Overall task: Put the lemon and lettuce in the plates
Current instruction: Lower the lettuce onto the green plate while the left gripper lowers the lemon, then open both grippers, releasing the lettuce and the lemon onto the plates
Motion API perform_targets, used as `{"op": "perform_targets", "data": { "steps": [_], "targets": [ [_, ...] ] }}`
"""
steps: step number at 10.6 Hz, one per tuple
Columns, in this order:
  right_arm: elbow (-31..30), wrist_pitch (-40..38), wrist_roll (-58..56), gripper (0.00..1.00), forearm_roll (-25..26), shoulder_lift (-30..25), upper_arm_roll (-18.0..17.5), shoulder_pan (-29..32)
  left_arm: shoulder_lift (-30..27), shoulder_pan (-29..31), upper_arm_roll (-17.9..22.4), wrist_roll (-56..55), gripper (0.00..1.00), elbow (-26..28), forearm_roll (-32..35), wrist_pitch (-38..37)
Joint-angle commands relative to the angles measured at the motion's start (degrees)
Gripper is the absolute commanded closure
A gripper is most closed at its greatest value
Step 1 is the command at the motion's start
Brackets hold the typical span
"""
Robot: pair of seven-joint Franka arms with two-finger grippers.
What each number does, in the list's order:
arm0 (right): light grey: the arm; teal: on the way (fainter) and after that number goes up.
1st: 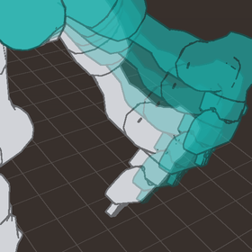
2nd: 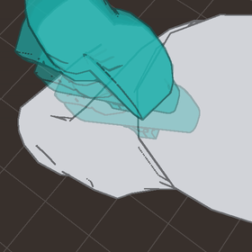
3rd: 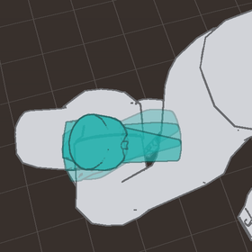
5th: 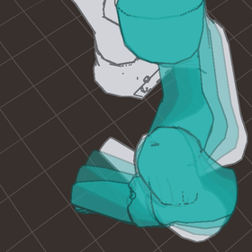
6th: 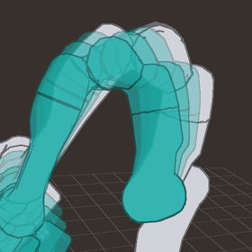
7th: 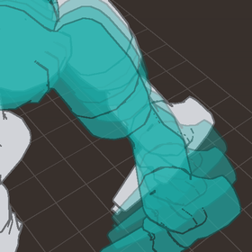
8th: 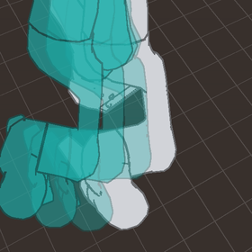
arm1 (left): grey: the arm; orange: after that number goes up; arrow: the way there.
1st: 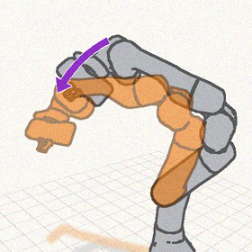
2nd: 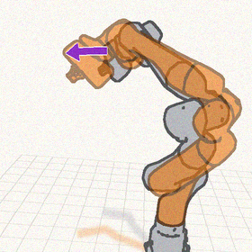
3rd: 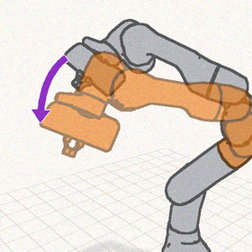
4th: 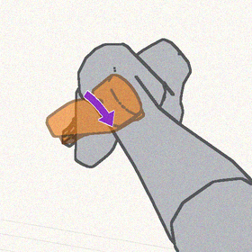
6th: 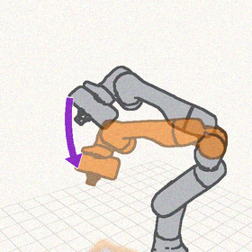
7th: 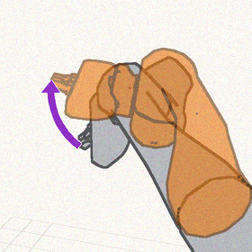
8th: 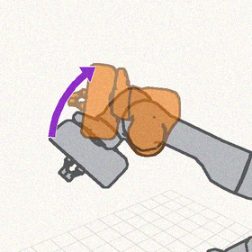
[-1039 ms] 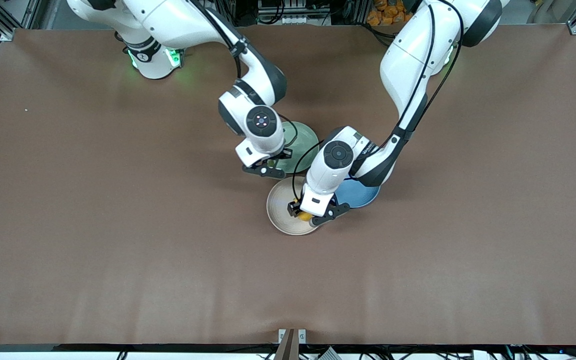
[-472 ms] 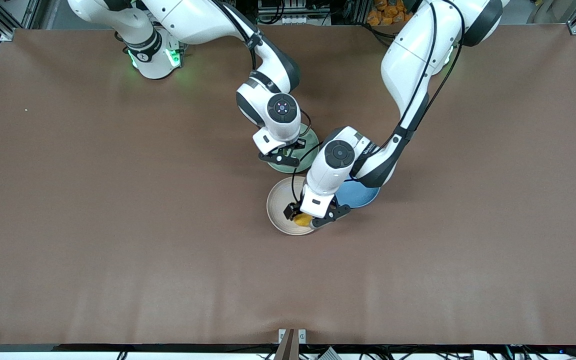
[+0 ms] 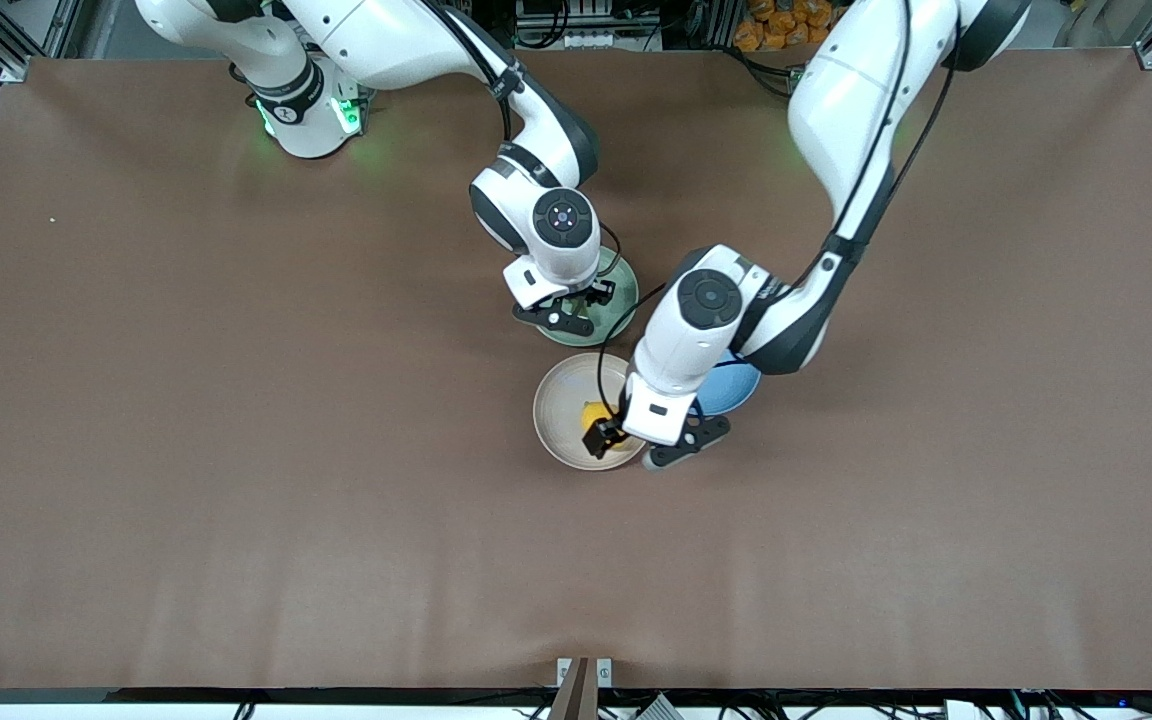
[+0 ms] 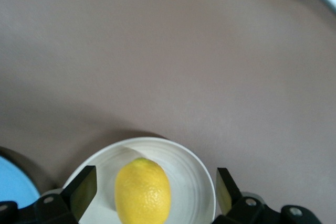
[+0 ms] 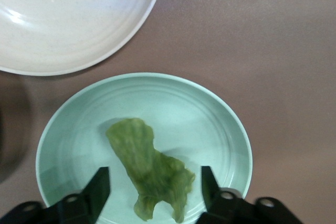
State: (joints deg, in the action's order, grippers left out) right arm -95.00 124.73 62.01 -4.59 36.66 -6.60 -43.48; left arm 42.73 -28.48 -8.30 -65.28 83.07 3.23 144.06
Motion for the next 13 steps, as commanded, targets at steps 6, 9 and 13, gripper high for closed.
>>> {"op": "perform_targets", "data": {
  "steps": [6, 9, 13],
  "targets": [
    [3.2, -6.9, -3.6, 0.00, -0.5, -4.2, 0.3, 6.6, -13.3, 7.9, 0.3, 16.5, 0.00, 2.0, 4.4, -18.3],
    [1.5, -10.2, -10.1, 0.00, -0.4, -7.1, 0.3, 13.3, -18.2, 12.6, 0.1, 27.4, 0.00, 2.4, 4.3, -26.2],
    [-1.3, -12.7, -21.2, 0.00, -0.2, -10.3, 0.6, 22.5, -23.2, 17.5, 0.0, 36.9, 0.00, 2.4, 4.3, -34.7]
  ]
}}
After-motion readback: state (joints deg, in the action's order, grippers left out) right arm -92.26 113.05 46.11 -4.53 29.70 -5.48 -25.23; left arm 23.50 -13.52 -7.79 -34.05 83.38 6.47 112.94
